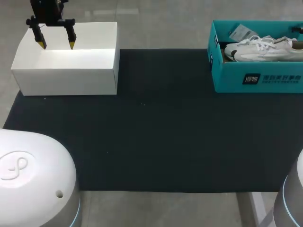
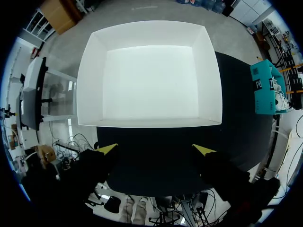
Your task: Take the shoe out of the shoebox, open the shoe tongue, remove and reinsert the insole, then place the shoe into the shoebox
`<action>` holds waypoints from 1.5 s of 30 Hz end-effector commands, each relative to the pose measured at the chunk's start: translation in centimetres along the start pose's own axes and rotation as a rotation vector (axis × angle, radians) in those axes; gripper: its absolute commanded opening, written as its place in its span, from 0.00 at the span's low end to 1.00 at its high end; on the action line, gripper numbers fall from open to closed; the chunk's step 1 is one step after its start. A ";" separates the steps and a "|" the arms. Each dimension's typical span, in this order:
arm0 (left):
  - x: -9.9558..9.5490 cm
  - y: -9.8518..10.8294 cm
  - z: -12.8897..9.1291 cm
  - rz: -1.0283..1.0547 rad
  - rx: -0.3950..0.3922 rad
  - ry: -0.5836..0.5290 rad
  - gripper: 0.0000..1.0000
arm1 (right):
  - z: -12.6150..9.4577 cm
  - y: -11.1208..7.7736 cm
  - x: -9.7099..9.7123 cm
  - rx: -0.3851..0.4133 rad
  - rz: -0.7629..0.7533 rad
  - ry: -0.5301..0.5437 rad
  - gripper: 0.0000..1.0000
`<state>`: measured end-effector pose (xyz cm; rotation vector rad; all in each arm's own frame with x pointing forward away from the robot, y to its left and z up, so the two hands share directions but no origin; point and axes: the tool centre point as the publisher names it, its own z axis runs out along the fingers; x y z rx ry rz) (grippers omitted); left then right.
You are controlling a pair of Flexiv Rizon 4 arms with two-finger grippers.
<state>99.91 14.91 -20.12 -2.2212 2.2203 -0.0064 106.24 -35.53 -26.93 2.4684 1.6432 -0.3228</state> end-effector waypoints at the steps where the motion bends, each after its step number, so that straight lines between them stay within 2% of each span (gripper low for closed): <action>1: 0.0 0.0 0.0 0.000 -0.001 -0.001 1.00 | -5.4 -2.6 -0.9 -0.043 0.023 0.013 0.00; 7: 0.0 0.0 0.0 0.000 -0.001 -0.001 1.00 | -9.9 -4.4 -1.3 -0.068 0.047 0.003 0.00; 11: 0.0 0.0 0.0 0.000 -0.001 -0.001 1.00 | -12.1 -5.5 -1.3 -0.076 0.053 -0.026 0.00; 17: 0.0 0.0 0.0 0.000 -0.001 -0.001 1.00 | -13.7 -7.9 -0.8 -0.065 0.062 0.002 0.00; 23: 0.0 0.0 0.0 0.000 -0.001 -0.001 1.00 | -14.6 -11.6 0.4 -0.089 0.037 -0.012 0.00; 32: 0.0 0.0 0.0 0.000 -0.001 -0.001 1.00 | -14.9 -18.4 4.2 -0.097 0.014 0.006 0.00; 36: 0.0 0.0 0.0 0.000 -0.001 -0.001 1.00 | -15.2 -20.6 6.3 -0.105 0.028 -0.016 0.00; 45: 0.0 0.0 0.0 0.000 -0.001 -0.001 1.00 | -17.7 -25.5 9.9 -0.122 0.043 -0.053 0.00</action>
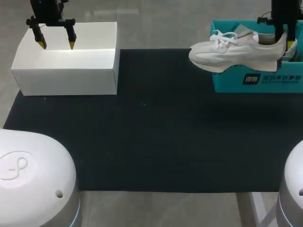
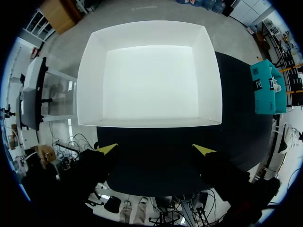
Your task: Take the shoe out of the shoebox, open the shoe tongue, remove and reinsert the insole, then place the shoe into the shoebox
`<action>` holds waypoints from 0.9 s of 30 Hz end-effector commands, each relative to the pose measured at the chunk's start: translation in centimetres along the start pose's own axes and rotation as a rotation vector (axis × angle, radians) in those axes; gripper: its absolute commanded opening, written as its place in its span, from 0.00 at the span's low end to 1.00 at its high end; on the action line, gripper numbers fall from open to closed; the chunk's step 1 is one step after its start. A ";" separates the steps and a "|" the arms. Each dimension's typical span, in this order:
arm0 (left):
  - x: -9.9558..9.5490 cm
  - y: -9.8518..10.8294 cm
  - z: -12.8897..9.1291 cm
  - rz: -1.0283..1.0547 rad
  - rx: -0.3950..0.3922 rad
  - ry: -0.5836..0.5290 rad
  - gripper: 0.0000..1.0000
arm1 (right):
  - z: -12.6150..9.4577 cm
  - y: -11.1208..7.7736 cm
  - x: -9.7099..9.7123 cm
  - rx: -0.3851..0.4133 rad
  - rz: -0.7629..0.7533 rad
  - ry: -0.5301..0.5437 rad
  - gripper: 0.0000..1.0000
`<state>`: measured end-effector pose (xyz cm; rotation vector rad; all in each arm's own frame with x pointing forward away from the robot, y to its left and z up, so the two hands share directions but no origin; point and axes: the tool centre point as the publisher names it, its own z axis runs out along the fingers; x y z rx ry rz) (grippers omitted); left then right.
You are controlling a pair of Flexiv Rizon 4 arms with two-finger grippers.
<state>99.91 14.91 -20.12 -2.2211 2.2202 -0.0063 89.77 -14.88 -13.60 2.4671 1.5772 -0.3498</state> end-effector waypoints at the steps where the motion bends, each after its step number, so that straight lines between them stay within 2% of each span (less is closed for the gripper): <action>1: 0.0 0.0 0.0 0.000 -0.001 -0.001 1.00 | -1.3 -3.1 1.6 -0.109 0.007 -0.012 0.00; 12: 0.0 0.0 0.0 0.000 -0.001 -0.001 1.00 | -2.6 -9.1 7.4 -0.112 0.018 0.004 0.00; 18: 0.0 0.0 0.0 0.000 -0.001 -0.001 1.00 | -2.7 -11.8 9.8 -0.098 0.015 -0.004 0.00; 27: 0.0 0.0 0.0 0.000 -0.001 -0.001 1.00 | -1.8 -12.9 10.9 -0.079 0.023 -0.039 0.00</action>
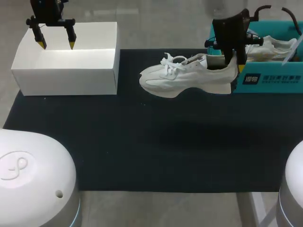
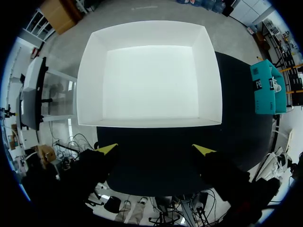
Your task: Take the shoe out of the shoebox, open the shoe tongue, remove and reinsert the insole, then place the shoe into the shoebox
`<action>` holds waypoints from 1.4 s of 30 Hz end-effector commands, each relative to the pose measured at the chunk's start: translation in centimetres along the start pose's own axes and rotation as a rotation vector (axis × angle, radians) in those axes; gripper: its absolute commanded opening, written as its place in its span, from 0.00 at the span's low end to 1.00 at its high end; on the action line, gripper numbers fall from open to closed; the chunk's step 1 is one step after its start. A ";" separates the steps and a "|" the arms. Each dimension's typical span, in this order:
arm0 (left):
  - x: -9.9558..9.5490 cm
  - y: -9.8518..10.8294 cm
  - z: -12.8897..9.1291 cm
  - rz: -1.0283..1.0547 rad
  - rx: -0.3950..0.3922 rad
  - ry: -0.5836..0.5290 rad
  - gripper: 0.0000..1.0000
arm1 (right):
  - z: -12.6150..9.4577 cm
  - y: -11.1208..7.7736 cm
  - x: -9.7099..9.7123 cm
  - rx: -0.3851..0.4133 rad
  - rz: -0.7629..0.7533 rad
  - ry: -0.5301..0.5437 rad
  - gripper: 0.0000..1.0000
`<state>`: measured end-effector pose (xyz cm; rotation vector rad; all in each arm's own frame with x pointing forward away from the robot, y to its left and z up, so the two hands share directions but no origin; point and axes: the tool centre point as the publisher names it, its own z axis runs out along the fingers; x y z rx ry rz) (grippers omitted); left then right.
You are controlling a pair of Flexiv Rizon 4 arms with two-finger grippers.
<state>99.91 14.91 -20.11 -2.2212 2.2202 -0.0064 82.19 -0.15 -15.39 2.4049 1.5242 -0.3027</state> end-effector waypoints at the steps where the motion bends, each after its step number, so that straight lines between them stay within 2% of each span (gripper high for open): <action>1: 0.0 0.0 0.0 0.000 -0.001 -0.001 1.00 | 0.0 0.1 0.8 0.006 0.003 -0.013 0.00; 7: 0.0 0.0 0.0 0.000 -0.001 -0.001 1.00 | 1.3 -1.0 2.4 0.014 0.003 -0.021 0.00; 14: 0.0 0.0 0.0 0.000 -0.001 -0.001 1.00 | 5.3 -2.7 3.7 0.026 0.010 0.002 0.00; 19: 0.0 0.0 0.0 0.000 -0.001 -0.001 1.00 | 8.3 -3.2 4.3 0.031 0.021 -0.009 0.00; 26: 0.0 0.0 0.0 0.000 -0.001 -0.001 1.00 | 11.5 -4.1 5.5 0.044 -0.013 0.011 0.00; 35: 0.0 0.0 0.0 0.000 -0.001 -0.001 1.00 | 15.0 -6.5 6.8 0.074 -0.043 0.033 0.00; 42: 0.0 0.0 0.0 0.000 -0.001 -0.001 1.00 | 17.2 -8.5 6.7 0.118 -0.040 0.023 0.00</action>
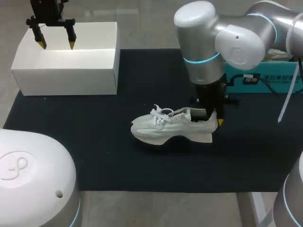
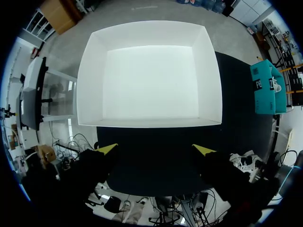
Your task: Take the shoe out of the shoebox, open the shoe tongue, remove and reinsert the insole, then place the shoe into the shoebox
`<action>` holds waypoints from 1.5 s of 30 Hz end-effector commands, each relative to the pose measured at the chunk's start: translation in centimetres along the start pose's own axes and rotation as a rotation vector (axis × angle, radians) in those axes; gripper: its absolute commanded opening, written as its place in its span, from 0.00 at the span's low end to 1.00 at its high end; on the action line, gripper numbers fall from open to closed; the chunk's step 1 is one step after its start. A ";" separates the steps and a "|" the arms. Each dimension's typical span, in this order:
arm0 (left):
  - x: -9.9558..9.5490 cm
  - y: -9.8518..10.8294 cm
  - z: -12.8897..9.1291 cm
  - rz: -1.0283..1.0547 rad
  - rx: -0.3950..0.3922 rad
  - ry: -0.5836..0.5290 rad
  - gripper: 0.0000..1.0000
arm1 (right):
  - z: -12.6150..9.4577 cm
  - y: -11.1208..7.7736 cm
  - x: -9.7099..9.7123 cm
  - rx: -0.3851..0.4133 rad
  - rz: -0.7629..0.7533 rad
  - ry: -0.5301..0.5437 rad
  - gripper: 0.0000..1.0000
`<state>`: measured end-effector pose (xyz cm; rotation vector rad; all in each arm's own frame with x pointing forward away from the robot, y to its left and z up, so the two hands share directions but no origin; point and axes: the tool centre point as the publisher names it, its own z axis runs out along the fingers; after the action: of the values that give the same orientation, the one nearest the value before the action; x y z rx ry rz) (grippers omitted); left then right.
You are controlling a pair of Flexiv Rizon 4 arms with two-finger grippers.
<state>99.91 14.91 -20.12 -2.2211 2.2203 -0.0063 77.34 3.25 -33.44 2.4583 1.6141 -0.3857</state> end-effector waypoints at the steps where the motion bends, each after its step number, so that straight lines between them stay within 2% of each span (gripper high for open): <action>1: 0.0 0.0 0.0 0.000 -0.001 -0.001 1.00 | 1.6 -0.5 0.1 0.015 0.011 0.011 0.00; 14: 0.0 0.0 0.0 0.000 -0.001 -0.001 1.00 | 5.3 0.1 0.0 0.031 0.046 -0.050 0.00; 15: 0.0 0.0 0.0 0.000 -0.001 -0.001 1.00 | 5.4 0.1 0.1 0.038 0.040 -0.057 0.04; 16: 0.0 0.0 0.0 0.000 -0.001 -0.001 1.00 | 5.4 0.1 0.1 0.044 0.043 -0.059 1.00; 20: 0.0 0.0 0.0 0.000 -0.001 -0.001 1.00 | 3.5 -0.8 -1.3 0.049 0.061 -0.053 1.00; 26: 0.0 0.0 0.0 0.000 -0.001 -0.001 1.00 | -1.8 -1.7 -3.9 -0.009 0.043 0.035 1.00; 31: 0.0 0.0 0.0 0.000 -0.001 -0.001 1.00 | -4.9 -0.4 -4.9 -0.100 -0.047 0.157 1.00; 33: 0.0 0.0 0.0 0.000 -0.001 -0.001 1.00 | -6.1 0.6 -5.1 -0.177 -0.110 0.193 1.00; 36: 0.0 0.0 0.0 0.000 -0.001 -0.001 1.00 | -8.1 2.1 -5.3 -0.336 -0.299 0.329 1.00; 39: 0.0 0.0 0.0 0.000 -0.001 -0.001 1.00 | -10.2 3.3 -5.5 -0.453 -0.617 0.545 1.00; 41: 0.0 0.0 0.0 0.000 -0.001 -0.001 1.00 | -10.8 4.4 -6.0 -0.469 -0.793 0.686 1.00; 43: 0.0 0.0 0.0 0.000 -0.001 -0.001 1.00 | -11.3 5.5 -6.4 -0.487 -0.917 0.763 1.00; 45: 0.0 0.0 0.0 0.000 -0.001 -0.001 1.00 | -11.6 6.6 -6.7 -0.468 -1.018 0.788 1.00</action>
<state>99.91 14.91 -20.11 -2.2212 2.2202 -0.0064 82.28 0.68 -21.08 2.0661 1.9723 0.0709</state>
